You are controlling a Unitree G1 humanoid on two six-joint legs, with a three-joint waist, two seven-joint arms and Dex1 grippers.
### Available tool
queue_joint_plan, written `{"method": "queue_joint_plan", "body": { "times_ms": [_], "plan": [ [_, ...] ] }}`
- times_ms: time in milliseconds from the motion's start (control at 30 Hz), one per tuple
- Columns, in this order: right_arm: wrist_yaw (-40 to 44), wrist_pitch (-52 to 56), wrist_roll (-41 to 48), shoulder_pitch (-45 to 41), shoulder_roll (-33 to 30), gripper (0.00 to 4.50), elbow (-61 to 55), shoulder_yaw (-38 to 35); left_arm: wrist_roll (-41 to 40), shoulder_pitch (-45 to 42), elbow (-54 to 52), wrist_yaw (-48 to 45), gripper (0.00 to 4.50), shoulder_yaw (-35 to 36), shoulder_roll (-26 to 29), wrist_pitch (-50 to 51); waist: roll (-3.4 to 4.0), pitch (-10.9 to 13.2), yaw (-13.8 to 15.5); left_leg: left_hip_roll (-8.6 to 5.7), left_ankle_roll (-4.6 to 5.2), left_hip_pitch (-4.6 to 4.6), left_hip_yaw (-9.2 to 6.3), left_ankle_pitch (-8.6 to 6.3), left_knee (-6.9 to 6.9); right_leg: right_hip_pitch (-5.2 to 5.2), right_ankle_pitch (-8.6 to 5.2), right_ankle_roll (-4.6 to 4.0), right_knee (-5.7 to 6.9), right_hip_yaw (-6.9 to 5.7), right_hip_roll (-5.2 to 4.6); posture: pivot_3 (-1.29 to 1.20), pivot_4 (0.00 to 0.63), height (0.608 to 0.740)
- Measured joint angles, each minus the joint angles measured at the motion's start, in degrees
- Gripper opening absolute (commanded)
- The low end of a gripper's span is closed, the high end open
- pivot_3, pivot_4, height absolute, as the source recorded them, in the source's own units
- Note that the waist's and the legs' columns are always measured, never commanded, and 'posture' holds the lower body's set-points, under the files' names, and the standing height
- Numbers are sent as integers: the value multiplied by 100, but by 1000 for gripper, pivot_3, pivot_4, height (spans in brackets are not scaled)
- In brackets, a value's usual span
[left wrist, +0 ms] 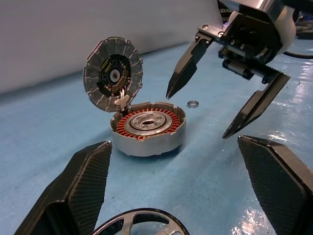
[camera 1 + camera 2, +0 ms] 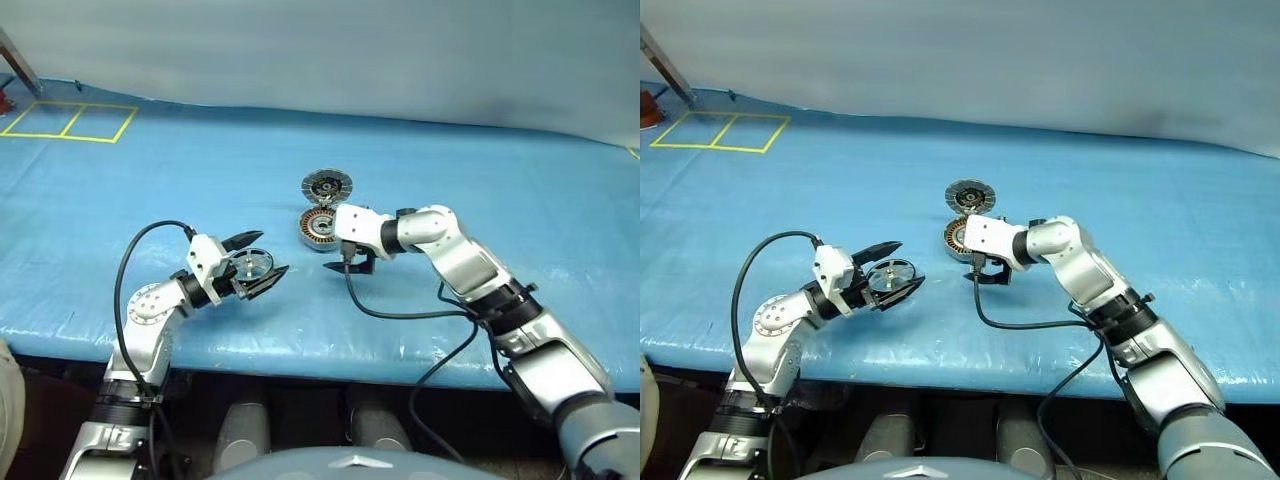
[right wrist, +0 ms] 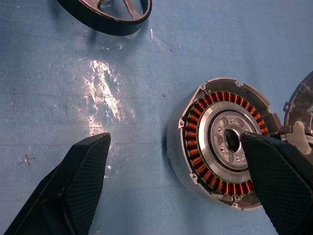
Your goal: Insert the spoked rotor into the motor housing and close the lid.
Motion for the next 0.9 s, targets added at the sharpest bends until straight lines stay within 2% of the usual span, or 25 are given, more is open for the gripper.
{"method": "queue_joint_plan", "body": {
  "times_ms": [500, 833, 900],
  "plan": [
    [520, -1073, -976, -1098, 635, 4465, 2243, 518, 81, 95, 24, 180, 4498, -37, -108, -291, 2, 1, -36, 1, 0, 3, 1, 0, -2, -1, 0, -1, 4, 0, 0, 0, 150, 740],
    [576, -1418, -1265, -1382, 921, 4465, 2952, 512, 100, 233, 23, 237, 4498, -60, -102, -288, 3, 1, -71, 2, -1, 8, 1, 0, -7, 0, -1, -3, 6, -1, 0, 0, 150, 740],
    [603, -1493, -1303, -1465, 1014, 4076, 3146, 513, 110, 236, 23, 259, 4498, -60, -101, -288, 3, 1, -82, 2, -1, 10, 2, 0, -6, 1, -1, -3, 7, -1, 1, 0, 150, 740]
  ]
}}
